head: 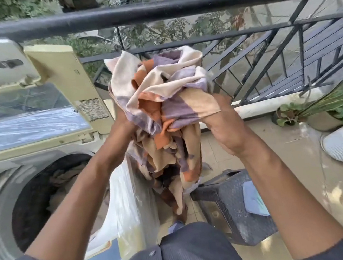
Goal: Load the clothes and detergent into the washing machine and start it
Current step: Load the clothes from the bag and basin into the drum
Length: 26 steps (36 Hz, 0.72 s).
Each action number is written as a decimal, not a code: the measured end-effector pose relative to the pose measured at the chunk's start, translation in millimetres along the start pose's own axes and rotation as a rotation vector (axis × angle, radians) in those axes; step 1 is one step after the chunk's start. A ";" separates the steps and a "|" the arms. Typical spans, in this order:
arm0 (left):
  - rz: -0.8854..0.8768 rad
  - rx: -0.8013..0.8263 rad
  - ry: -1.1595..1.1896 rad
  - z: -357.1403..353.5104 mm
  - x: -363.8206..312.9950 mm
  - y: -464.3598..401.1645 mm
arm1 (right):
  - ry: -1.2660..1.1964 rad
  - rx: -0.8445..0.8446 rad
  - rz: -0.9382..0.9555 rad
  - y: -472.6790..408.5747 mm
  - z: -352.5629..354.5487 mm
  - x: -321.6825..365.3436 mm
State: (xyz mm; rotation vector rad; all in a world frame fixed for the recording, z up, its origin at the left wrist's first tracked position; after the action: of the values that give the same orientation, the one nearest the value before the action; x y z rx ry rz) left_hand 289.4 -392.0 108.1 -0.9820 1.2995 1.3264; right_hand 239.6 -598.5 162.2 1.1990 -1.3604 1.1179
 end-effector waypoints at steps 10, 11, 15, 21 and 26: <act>-0.137 0.185 -0.061 -10.6 -2.6 17.5 | 0.113 0.067 -0.126 -3.1 -23.0 -5.9; -0.169 0.112 -0.064 -13.9 -0.5 17.6 | 0.126 0.085 -0.134 -3.7 -24.8 -3.8; -0.134 -0.253 -0.148 -19.4 8.9 18.3 | 0.276 0.149 -0.130 -7.0 -27.8 5.5; -0.162 -0.449 -0.280 -14.4 4.2 2.8 | 0.428 -0.022 0.053 -6.3 -7.6 -7.4; -0.202 -0.480 -0.220 -7.2 -15.5 -7.9 | 0.315 -0.489 -0.003 11.9 18.5 -70.1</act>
State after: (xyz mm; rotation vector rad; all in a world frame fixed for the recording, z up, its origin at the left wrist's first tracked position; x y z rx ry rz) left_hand 299.2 -401.4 121.1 -1.2148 0.7060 1.5700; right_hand 229.2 -608.3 90.1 0.6407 -1.2841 0.8584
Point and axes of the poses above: each hand's wrist, its own y-axis away from the middle knuckle, its own z-axis out of the back of the hand, x = y × z, the point moved 4 cm from there along -y, towards the middle knuckle, and after that the axes turned 15 degrees about -x, right-handed, at the moved point
